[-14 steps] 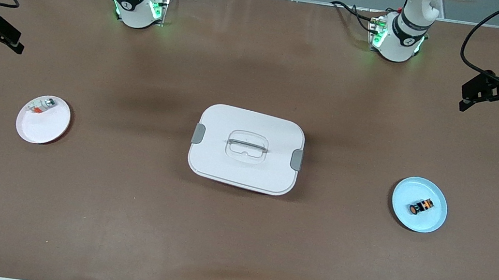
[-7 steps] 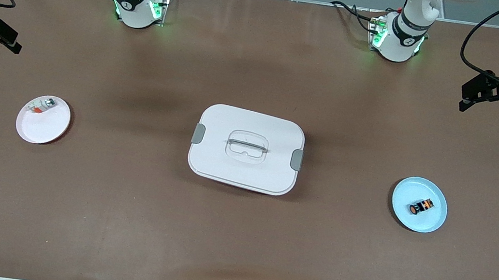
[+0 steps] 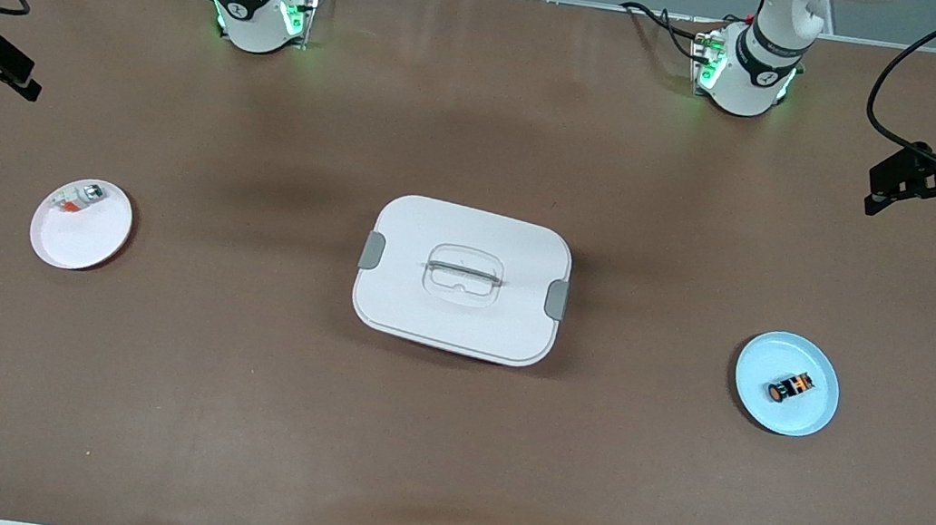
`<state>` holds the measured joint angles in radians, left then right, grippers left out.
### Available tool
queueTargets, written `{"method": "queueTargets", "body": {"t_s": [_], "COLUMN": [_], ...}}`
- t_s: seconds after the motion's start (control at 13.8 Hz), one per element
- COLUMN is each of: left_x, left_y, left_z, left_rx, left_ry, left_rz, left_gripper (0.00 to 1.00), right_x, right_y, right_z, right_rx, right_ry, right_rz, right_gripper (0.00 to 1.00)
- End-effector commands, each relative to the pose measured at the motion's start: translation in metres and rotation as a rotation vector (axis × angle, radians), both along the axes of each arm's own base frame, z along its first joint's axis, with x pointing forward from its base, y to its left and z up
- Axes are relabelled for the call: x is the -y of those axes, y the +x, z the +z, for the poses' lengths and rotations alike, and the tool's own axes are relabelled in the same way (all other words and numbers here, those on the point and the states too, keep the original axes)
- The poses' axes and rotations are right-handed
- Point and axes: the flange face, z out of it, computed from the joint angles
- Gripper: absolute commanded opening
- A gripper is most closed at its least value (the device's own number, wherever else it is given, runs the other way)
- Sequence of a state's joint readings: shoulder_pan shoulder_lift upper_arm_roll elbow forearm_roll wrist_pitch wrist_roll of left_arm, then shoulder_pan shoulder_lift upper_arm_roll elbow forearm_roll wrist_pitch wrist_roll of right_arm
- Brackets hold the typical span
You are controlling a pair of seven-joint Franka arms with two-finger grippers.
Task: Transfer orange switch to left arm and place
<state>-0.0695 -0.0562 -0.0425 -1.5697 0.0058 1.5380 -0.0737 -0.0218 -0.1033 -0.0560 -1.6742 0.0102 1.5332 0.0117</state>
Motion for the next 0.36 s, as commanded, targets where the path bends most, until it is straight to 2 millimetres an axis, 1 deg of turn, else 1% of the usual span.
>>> {"method": "queueTargets", "body": {"t_s": [0.0,0.29], "left_x": [-0.0010,-0.0011], "left_y": [-0.0005,-0.0008], "left_z": [0.0048,0.0045], "left_rx": [-0.008,-0.011], "left_ry": [0.016,0.016], "left_rz": [0.047,0.040], "left_gripper": [1.00,1.00], "right_x": [0.0025,0.0016], "right_y": [-0.0048,-0.0045], "right_z": [0.0002,0.0003], "right_rx": [0.001,0.003], "right_ry": [0.003,0.004], "right_rz": [-0.016,-0.016], "right_gripper": [1.00,1.00]}}
